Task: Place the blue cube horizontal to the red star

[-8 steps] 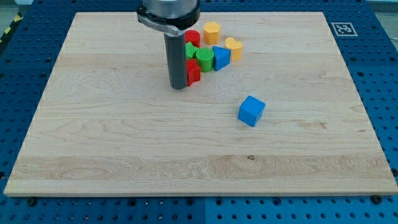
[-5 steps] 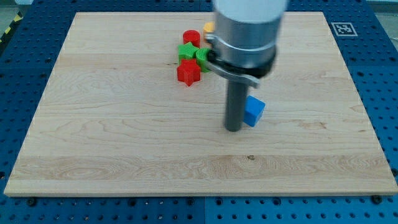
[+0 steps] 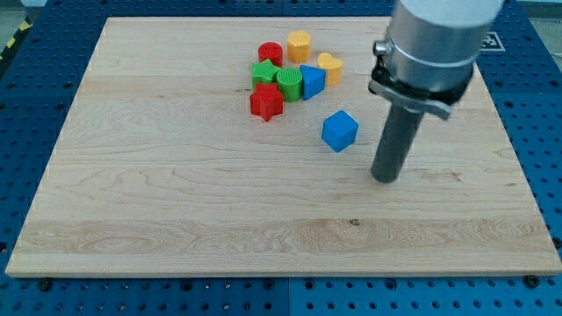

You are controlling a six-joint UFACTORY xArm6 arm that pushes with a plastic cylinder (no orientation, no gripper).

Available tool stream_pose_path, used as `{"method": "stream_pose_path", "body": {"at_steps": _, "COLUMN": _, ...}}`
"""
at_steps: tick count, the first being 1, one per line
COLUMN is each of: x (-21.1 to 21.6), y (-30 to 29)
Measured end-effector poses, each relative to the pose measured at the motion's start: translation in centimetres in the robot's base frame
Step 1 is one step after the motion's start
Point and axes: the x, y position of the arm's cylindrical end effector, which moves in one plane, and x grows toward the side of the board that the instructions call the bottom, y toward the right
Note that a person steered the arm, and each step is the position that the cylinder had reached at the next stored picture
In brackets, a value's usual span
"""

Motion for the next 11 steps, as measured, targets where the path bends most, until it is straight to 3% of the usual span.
{"method": "stream_pose_path", "body": {"at_steps": 1, "x": 0.4, "y": -1.8}}
{"method": "stream_pose_path", "body": {"at_steps": 4, "x": -8.2, "y": -2.8}}
{"method": "stream_pose_path", "body": {"at_steps": 6, "x": -5.2, "y": -2.0}}
{"method": "stream_pose_path", "body": {"at_steps": 8, "x": -2.8, "y": -5.9}}
{"method": "stream_pose_path", "body": {"at_steps": 10, "x": -9.8, "y": -7.5}}
{"method": "stream_pose_path", "body": {"at_steps": 11, "x": -10.0, "y": -7.5}}
